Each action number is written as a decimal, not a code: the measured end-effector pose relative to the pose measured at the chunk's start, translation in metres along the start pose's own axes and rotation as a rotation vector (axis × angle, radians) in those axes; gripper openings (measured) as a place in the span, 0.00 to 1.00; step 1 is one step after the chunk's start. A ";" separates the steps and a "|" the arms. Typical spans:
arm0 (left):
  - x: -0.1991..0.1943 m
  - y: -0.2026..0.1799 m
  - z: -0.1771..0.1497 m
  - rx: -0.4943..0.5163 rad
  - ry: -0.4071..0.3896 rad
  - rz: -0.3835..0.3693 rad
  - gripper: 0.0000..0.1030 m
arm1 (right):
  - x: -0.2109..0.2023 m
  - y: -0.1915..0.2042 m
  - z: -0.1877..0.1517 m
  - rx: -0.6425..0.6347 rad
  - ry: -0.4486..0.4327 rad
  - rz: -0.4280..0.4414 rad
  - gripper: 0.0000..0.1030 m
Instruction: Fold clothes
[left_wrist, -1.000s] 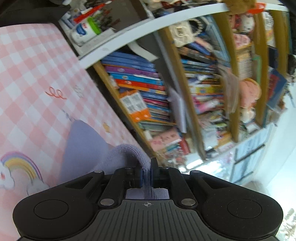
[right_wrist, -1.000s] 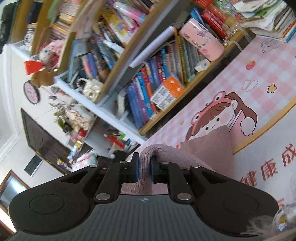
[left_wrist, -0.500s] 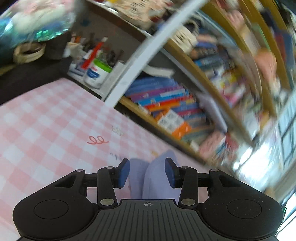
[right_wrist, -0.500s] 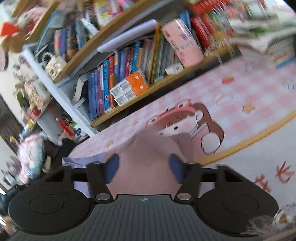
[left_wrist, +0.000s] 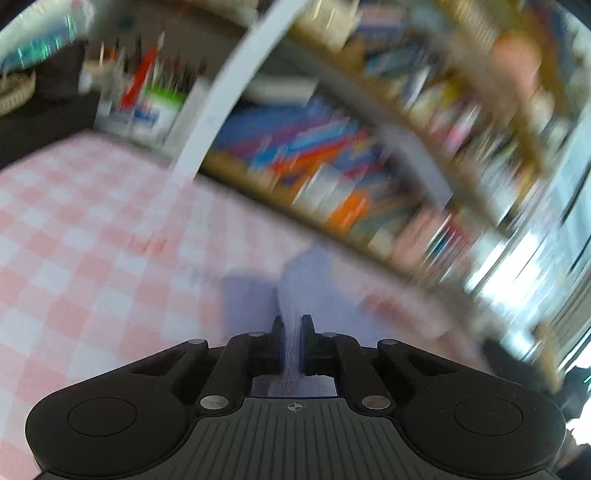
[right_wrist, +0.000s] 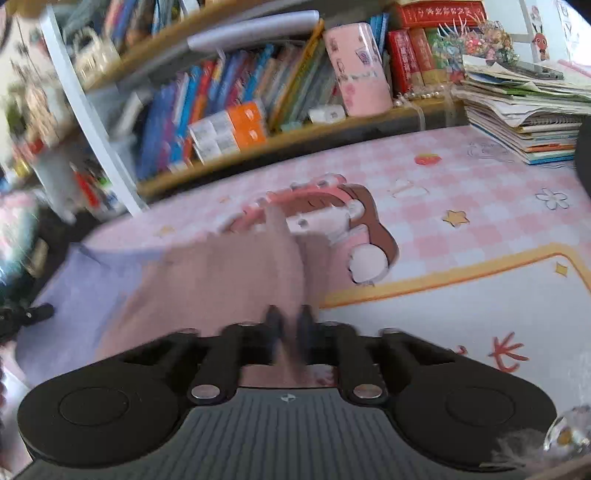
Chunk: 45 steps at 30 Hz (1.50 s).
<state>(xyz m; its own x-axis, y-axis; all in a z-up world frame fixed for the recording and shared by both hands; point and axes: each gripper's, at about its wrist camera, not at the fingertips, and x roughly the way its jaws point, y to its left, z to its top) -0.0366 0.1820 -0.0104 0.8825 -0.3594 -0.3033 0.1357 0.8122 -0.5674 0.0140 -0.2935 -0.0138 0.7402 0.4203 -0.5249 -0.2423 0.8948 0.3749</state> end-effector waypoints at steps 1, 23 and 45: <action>-0.011 0.000 -0.001 -0.034 -0.037 -0.023 0.05 | -0.005 -0.002 0.001 0.014 -0.024 0.031 0.06; 0.044 0.012 0.028 0.035 0.127 0.085 0.04 | 0.029 0.000 0.030 -0.047 0.018 0.046 0.07; 0.013 0.032 -0.015 -0.161 0.183 0.079 0.48 | -0.001 -0.027 -0.017 0.118 0.147 0.134 0.26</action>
<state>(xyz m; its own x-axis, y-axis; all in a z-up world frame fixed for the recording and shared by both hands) -0.0274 0.1966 -0.0446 0.7891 -0.3868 -0.4771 -0.0172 0.7626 -0.6467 0.0093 -0.3153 -0.0362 0.6048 0.5593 -0.5669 -0.2506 0.8094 0.5311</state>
